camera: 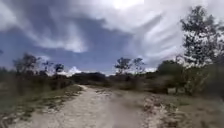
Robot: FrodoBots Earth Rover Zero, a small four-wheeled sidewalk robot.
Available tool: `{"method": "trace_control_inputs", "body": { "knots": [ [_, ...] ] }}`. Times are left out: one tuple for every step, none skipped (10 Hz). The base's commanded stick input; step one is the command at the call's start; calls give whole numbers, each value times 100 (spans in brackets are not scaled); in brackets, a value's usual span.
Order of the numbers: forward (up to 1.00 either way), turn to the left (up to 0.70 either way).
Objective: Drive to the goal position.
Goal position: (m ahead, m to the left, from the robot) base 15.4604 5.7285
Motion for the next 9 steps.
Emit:
{"method": "trace_control_inputs", "body": {
  "knots": [
    [85,0],
    [85,0],
    [85,16],
    [85,34],
    [85,34],
    [85,34],
    [85,34],
    [85,34],
    [85,34]
  ]
}}
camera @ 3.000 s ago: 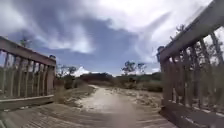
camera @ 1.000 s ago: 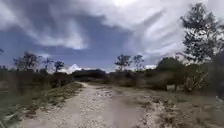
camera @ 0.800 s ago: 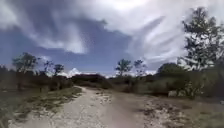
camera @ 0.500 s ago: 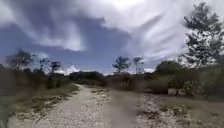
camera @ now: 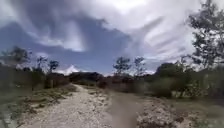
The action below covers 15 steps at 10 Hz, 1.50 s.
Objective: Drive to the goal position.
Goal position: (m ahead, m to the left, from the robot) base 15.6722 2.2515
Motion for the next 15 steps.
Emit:
{"method": "trace_control_inputs", "body": {
  "knots": [
    [85,34],
    [85,28],
    [85,21],
    [85,0],
    [85,0],
    [85,0],
    [85,0],
    [85,0],
    [85,0],
    [85,0],
    [85,1],
    [85,2],
    [85,3],
    [85,24],
    [85,34]
  ]
}}
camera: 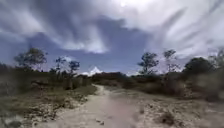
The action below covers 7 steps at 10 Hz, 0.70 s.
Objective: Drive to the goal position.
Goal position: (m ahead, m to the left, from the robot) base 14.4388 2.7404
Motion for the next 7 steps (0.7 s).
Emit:
{"method": "trace_control_inputs", "body": {
  "knots": [
    [85,34],
    [85,34],
    [85,28],
    [85,0],
    [85,0],
    [85,0],
    [85,0]
  ]
}}
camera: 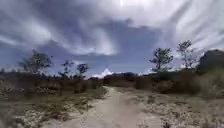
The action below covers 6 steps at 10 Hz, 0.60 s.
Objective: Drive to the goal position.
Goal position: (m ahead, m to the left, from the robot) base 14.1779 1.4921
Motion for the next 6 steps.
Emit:
{"method": "trace_control_inputs", "body": {
  "knots": [
    [85,0],
    [85,0],
    [85,0],
    [85,0],
    [85,0],
    [85,0]
  ]
}}
